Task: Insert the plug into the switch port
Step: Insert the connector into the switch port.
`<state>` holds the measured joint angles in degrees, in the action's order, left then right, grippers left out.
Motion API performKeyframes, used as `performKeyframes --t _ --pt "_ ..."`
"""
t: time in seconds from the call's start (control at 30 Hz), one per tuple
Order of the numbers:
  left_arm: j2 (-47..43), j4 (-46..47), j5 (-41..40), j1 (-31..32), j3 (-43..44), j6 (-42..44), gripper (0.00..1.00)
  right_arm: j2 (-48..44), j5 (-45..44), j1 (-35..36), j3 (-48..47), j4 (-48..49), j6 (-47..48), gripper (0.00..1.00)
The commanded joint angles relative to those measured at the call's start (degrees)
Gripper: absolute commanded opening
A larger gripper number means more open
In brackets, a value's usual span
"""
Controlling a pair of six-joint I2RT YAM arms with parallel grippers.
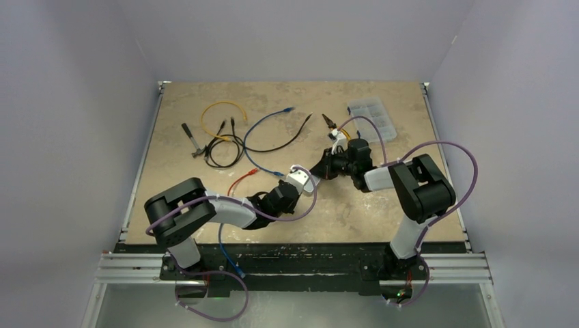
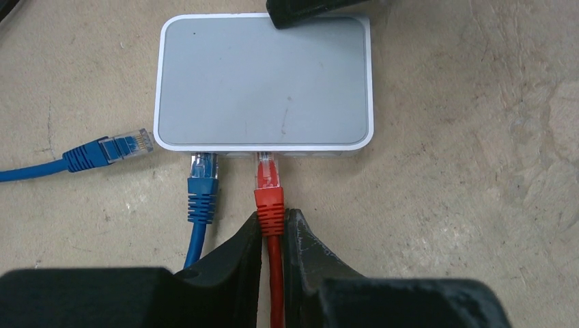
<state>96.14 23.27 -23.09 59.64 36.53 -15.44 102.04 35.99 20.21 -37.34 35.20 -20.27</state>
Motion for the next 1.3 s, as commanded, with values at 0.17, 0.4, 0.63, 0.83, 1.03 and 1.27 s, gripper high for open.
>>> performKeyframes --t 0.17,0.4,0.63,0.83,1.03,1.27 --pt "4.9 6.9 -2.0 -0.6 0.1 -0.2 0.07 1.9 2.5 2.1 0.3 -6.7 1.5 0.11" --pt "2.2 0.2 -2.7 0.1 0.2 -2.5 0.2 1.2 0.7 2.1 0.3 -7.5 1.8 0.11" --pt "-1.6 -4.9 -2.7 0.7 0.6 -4.0 0.32 0.2 -0.6 2.2 0.6 -7.9 2.0 0.11" --pt "-4.4 -9.8 -2.4 1.1 2.1 -5.0 0.36 -0.1 -0.9 2.2 0.7 -8.0 2.0 0.11" --pt "-6.4 -13.5 -1.3 1.2 2.8 -6.2 0.37 -0.3 -1.2 2.2 0.7 -8.0 2.1 0.11" --pt "-4.2 -11.6 -0.9 1.2 2.6 -6.1 0.35 -0.2 -1.3 2.2 0.7 -8.0 2.1 0.11"
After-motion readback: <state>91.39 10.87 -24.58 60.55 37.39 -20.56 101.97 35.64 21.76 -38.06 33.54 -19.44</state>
